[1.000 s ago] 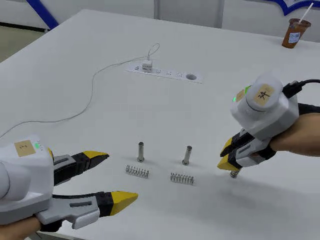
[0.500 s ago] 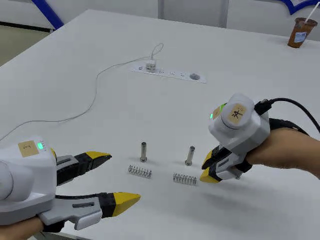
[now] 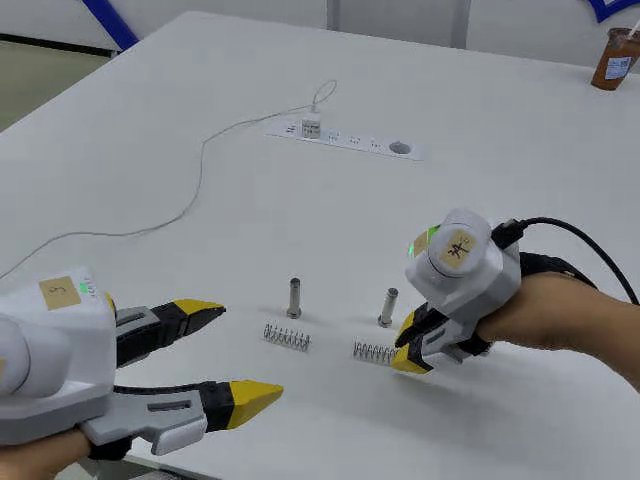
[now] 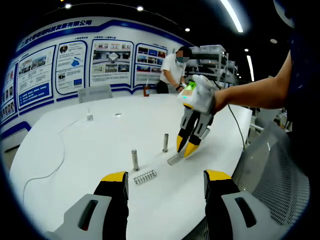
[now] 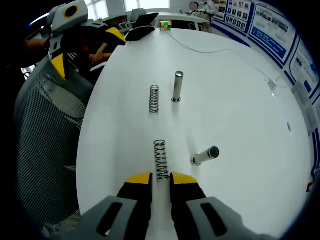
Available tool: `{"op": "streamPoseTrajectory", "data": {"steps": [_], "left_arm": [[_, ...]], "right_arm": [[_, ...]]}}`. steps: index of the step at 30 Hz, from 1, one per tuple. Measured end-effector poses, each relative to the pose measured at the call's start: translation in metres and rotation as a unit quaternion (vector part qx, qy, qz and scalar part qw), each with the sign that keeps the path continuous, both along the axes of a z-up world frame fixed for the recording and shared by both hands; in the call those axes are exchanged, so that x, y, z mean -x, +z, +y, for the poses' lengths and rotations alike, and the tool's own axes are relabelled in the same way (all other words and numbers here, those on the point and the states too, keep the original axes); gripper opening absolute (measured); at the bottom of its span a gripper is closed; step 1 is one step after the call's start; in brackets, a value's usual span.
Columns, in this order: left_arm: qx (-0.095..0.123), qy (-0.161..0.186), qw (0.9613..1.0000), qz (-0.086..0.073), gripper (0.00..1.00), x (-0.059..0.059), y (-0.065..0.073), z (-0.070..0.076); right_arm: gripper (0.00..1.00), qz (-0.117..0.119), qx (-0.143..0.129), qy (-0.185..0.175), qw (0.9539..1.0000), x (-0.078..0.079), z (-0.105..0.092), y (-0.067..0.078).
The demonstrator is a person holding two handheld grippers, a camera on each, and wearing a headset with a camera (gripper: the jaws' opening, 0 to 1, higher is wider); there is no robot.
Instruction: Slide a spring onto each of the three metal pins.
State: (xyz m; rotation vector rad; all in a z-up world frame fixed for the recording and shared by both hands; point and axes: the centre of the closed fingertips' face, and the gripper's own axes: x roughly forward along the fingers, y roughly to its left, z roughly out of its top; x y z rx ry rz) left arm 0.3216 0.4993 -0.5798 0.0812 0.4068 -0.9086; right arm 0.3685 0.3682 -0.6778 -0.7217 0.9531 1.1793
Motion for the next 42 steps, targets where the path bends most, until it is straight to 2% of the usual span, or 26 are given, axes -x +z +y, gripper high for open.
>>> {"op": "streamPoseTrajectory", "data": {"steps": [12,18,26,32,42], "left_arm": [[0.000,0.003,1.0000,0.003,0.62,0.000,-0.001,0.001],[0.000,0.003,1.0000,0.004,0.62,-0.001,-0.001,0.001],[0.003,0.002,1.0000,0.002,0.62,0.000,-0.001,0.000],[0.005,0.000,1.0000,0.001,0.62,0.000,0.000,0.000],[0.008,-0.002,1.0000,-0.002,0.62,0.000,0.002,-0.002]], "right_arm": [[0.12,-0.002,0.001,0.003,1.0000,0.000,-0.002,-0.008],[0.12,-0.005,0.000,0.004,1.0000,0.000,-0.002,-0.006],[0.12,-0.020,0.011,0.014,0.9996,0.001,-0.002,0.005],[0.12,-0.034,0.011,0.018,0.9992,0.000,0.001,0.019],[0.12,-0.040,0.014,0.024,0.9988,0.001,0.005,0.032]]}}
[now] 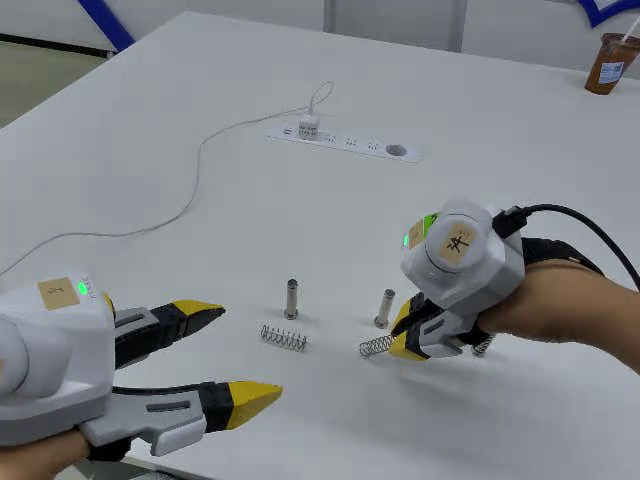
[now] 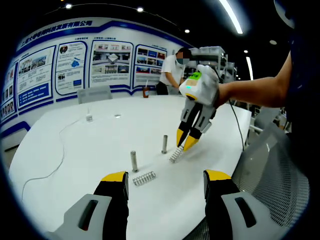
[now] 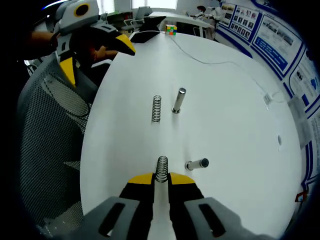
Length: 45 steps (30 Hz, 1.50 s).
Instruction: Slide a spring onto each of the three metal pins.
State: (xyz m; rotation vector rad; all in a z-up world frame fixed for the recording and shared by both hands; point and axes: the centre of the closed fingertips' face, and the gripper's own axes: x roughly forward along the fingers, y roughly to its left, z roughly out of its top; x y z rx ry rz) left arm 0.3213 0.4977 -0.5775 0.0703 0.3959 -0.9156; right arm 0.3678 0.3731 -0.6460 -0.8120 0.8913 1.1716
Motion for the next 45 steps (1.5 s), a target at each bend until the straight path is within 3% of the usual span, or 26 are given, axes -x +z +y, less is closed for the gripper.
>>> {"op": "streamPoseTrajectory", "data": {"steps": [24,37,45], "left_arm": [[0.002,-0.003,1.0000,-0.005,0.62,0.000,0.003,-0.001],[0.007,-0.001,0.9999,-0.008,0.62,-0.003,0.004,0.002],[0.009,0.000,0.9999,-0.009,0.62,-0.004,0.004,0.002]], "right_arm": [[0.12,0.019,0.019,0.003,0.9996,0.006,-0.006,0.025],[0.12,0.004,0.041,0.007,0.9991,-0.013,-0.011,0.059],[0.12,-0.007,0.046,0.009,0.9989,-0.025,-0.006,0.071]]}}
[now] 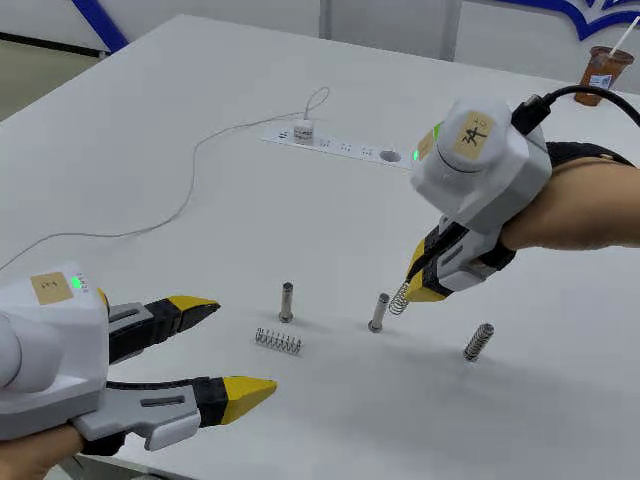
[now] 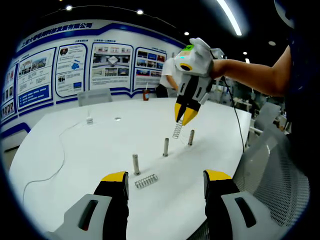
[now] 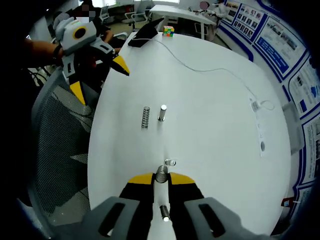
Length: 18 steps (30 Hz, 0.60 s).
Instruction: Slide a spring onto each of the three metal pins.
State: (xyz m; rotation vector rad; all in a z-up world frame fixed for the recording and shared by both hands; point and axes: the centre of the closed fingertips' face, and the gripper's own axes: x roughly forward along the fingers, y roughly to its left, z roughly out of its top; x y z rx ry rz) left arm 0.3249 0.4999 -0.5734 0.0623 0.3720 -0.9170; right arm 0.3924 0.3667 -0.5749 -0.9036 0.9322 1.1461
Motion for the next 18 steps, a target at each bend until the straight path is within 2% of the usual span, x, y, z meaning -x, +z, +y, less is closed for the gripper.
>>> {"op": "streamPoseTrajectory", "data": {"steps": [6,18], "left_arm": [[0.000,0.003,1.0000,0.001,0.62,0.000,0.000,0.002],[0.000,0.010,0.9999,0.004,0.62,-0.001,-0.002,0.005]], "right_arm": [[0.12,-0.003,0.003,0.002,1.0000,-0.009,0.005,0.001],[0.12,0.012,0.015,0.004,0.9998,-0.014,0.005,-0.011]]}}
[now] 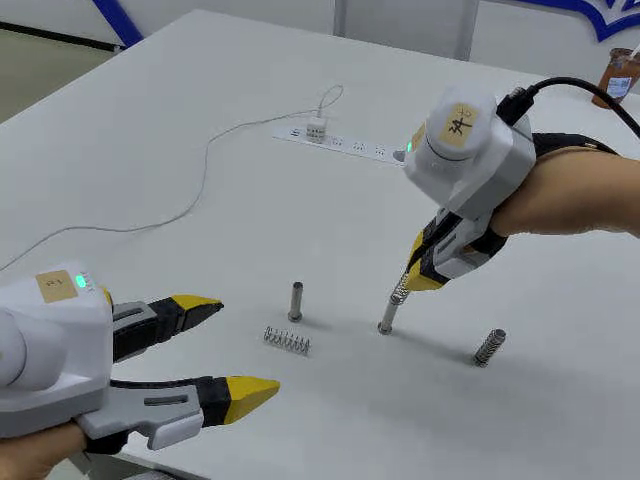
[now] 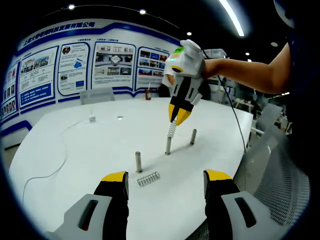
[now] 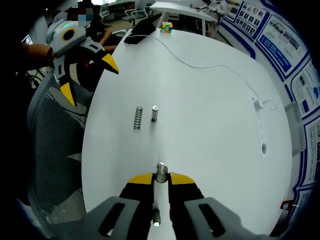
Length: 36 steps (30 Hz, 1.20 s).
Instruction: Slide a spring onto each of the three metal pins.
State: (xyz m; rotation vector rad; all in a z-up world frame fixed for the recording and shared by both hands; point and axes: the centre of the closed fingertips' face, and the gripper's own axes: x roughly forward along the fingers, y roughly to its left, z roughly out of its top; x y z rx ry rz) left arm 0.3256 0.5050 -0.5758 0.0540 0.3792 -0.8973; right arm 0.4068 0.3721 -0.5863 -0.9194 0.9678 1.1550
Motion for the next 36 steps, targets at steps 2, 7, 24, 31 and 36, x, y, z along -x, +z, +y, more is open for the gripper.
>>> {"op": "streamPoseTrajectory", "data": {"steps": [2,7,24,31,36], "left_arm": [[0.000,0.002,1.0000,0.001,0.62,-0.0003,-0.0005,0.0007],[0.000,0.004,1.0000,0.003,0.62,-0.0006,-0.0013,0.0014],[-0.001,0.005,1.0000,0.003,0.62,-0.0008,-0.0009,0.0033],[-0.002,0.004,1.0000,0.003,0.62,-0.0006,-0.0012,0.0038],[-0.001,0.006,1.0000,0.004,0.62,-0.0007,-0.0013,0.0047]], "right_arm": [[0.12,0.001,0.001,0.001,1.0000,-0.0003,0.0004,-0.0007],[0.12,0.008,-0.004,0.001,1.0000,-0.0018,0.0042,-0.0025],[0.12,0.016,0.003,0.000,0.9999,-0.0024,0.0040,-0.0030],[0.12,0.019,0.005,-0.004,0.9998,-0.0036,0.0031,-0.0044],[0.12,0.022,0.007,-0.005,0.9997,-0.0072,0.0032,-0.0069]]}}
